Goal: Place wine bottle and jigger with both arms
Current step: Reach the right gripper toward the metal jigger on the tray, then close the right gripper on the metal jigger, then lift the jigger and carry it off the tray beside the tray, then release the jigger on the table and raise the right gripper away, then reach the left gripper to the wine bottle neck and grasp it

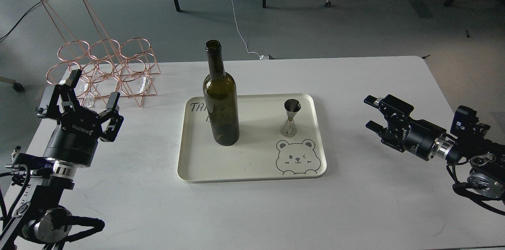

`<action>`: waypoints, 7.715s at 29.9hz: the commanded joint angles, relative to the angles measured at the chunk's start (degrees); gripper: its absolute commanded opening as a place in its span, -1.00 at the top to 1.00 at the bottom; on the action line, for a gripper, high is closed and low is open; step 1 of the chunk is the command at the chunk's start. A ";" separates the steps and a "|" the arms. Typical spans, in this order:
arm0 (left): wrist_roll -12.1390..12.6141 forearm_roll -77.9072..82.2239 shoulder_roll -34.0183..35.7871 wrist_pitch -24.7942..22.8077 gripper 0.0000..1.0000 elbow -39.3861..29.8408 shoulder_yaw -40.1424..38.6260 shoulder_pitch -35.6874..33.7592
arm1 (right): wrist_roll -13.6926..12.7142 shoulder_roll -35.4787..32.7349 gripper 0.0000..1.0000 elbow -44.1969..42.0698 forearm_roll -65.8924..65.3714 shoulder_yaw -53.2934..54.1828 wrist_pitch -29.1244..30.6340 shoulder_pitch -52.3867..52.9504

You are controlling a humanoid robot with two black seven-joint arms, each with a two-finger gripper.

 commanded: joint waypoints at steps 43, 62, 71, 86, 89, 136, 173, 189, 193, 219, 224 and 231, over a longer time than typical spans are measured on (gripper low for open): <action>-1.26 0.06 -1.49 0.00 -0.96 -1.34 0.28 1.42 | 0.00 29.25 -0.47 -22.91 -52.81 -22.39 -44.52 13.36; -1.17 0.15 -1.67 0.35 -0.96 -1.25 0.37 1.33 | 0.00 29.70 0.55 -23.44 -52.72 -22.39 -44.52 13.62; -1.17 0.24 -1.67 0.26 -0.96 -1.25 0.37 1.24 | 0.00 28.74 0.69 -22.74 -52.02 -21.43 -44.52 14.93; -1.00 0.41 -2.72 0.26 -0.96 -1.25 0.72 1.24 | 0.00 11.87 0.63 -18.69 -45.52 -10.79 -44.52 13.89; -1.00 0.41 -3.07 0.26 -0.96 -1.25 0.72 1.24 | 0.00 9.84 0.63 -18.78 -43.50 -10.70 -44.52 12.13; -0.91 0.41 -3.78 0.26 -0.96 -1.25 0.72 1.33 | 0.00 10.98 0.33 -29.86 -37.34 -12.64 -44.52 4.92; -0.82 0.50 -3.78 0.27 -0.96 -1.69 0.81 1.24 | 0.00 -15.02 -0.91 -2.63 -33.66 -23.45 -44.52 5.45; -1.00 0.59 -3.34 1.05 -0.96 -2.13 0.72 1.07 | 0.00 -25.34 -0.94 21.92 13.51 -13.79 -15.83 15.02; -1.00 0.59 -2.90 1.41 -0.96 -2.13 0.72 1.07 | 0.00 -17.26 -0.94 18.32 25.04 -10.27 -14.15 17.13; -4.39 60.06 15.81 0.70 -0.96 -8.37 5.64 -9.03 | 0.00 4.91 -0.97 -2.35 50.12 -12.73 9.93 10.28; -4.39 71.32 20.65 1.14 -0.96 -8.46 9.68 -15.88 | 0.00 4.91 -0.97 -2.26 47.92 -12.73 9.76 9.05; -4.39 82.85 21.09 2.11 -0.96 -8.02 14.86 -23.53 | 0.00 4.82 -0.97 -2.26 47.65 -12.37 9.23 8.44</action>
